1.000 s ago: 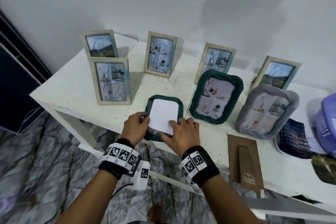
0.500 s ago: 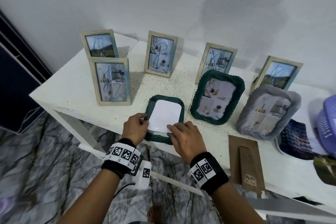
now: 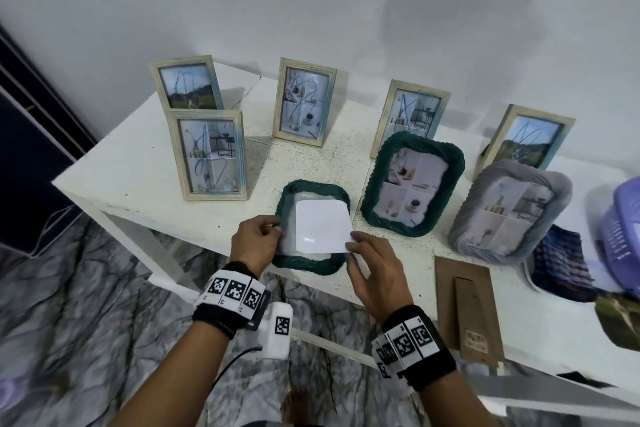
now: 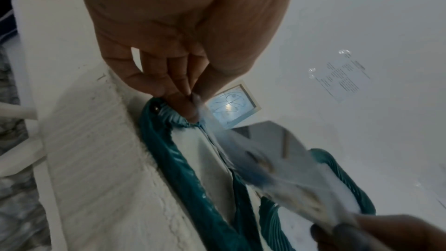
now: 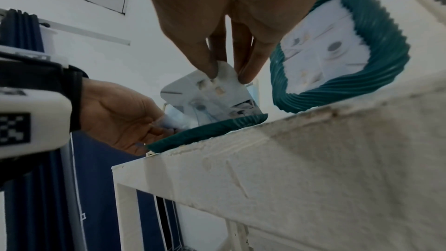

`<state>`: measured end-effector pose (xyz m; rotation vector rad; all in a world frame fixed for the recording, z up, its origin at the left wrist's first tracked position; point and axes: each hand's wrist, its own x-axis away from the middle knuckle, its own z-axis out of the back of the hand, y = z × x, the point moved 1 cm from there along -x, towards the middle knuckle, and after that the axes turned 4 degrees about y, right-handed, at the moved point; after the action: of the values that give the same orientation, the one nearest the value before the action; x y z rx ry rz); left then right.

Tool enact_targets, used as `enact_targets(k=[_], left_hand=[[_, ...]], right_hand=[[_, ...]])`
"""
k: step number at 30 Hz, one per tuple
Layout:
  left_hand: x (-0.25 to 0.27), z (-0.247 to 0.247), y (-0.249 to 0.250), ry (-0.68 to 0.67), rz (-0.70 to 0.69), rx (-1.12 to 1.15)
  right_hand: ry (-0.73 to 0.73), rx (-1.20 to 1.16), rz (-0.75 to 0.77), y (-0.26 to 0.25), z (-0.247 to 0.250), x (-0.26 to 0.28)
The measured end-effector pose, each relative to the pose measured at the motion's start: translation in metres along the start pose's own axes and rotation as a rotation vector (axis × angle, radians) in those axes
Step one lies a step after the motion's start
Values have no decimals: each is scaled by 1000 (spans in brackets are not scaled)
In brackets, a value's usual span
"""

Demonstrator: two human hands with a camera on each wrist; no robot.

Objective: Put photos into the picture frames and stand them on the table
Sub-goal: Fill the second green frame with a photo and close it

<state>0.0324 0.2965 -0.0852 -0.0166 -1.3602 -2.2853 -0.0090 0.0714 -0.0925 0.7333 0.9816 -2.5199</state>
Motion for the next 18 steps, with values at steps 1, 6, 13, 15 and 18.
enact_targets(k=[1,6,13,15,18], left_hand=[[1,0,1,17,-13,-13],[3,-1,3,73,-52,-10],[4,-4,8,82,-69,-122],[7,-6,10,93,-115,-207],[12,-9,11,94,-219,-336]], right_hand=[[38,-1,-9,1,4,1],[156,10,-68,-1,18,10],[153,25,-102,0,21,18],[141,47,-102,1,21,19],[91,86,-123,4,19,21]])
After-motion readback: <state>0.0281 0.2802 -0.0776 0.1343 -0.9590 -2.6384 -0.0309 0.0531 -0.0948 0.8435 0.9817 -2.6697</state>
